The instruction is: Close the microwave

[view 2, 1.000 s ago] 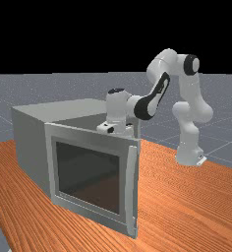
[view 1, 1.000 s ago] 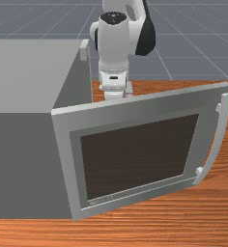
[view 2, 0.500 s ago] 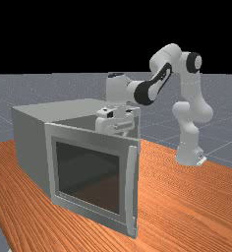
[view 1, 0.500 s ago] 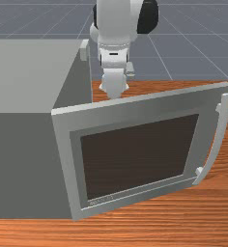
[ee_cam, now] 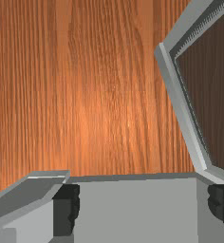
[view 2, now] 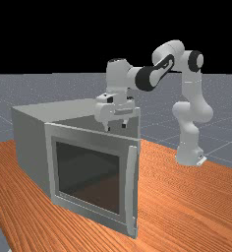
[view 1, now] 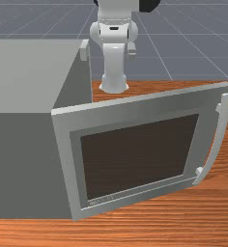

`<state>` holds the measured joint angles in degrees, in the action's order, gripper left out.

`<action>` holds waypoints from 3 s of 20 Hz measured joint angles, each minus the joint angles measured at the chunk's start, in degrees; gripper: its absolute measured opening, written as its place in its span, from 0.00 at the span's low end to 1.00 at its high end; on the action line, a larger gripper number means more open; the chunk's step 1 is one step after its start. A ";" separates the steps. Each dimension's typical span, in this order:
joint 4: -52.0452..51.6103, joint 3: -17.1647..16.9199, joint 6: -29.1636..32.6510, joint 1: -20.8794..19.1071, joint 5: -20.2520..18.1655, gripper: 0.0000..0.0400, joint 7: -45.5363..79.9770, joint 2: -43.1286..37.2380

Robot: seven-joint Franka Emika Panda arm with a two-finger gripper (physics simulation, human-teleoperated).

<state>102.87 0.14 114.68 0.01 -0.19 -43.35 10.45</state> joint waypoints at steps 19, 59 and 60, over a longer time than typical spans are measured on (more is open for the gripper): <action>-5.06 4.37 -3.89 5.35 -2.85 1.00 7.10 0.72; -14.44 4.29 11.38 9.07 2.11 1.00 12.76 9.62; -15.64 4.57 11.11 8.91 1.51 1.00 11.83 10.39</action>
<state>87.23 4.71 125.79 8.92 1.32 -31.52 20.84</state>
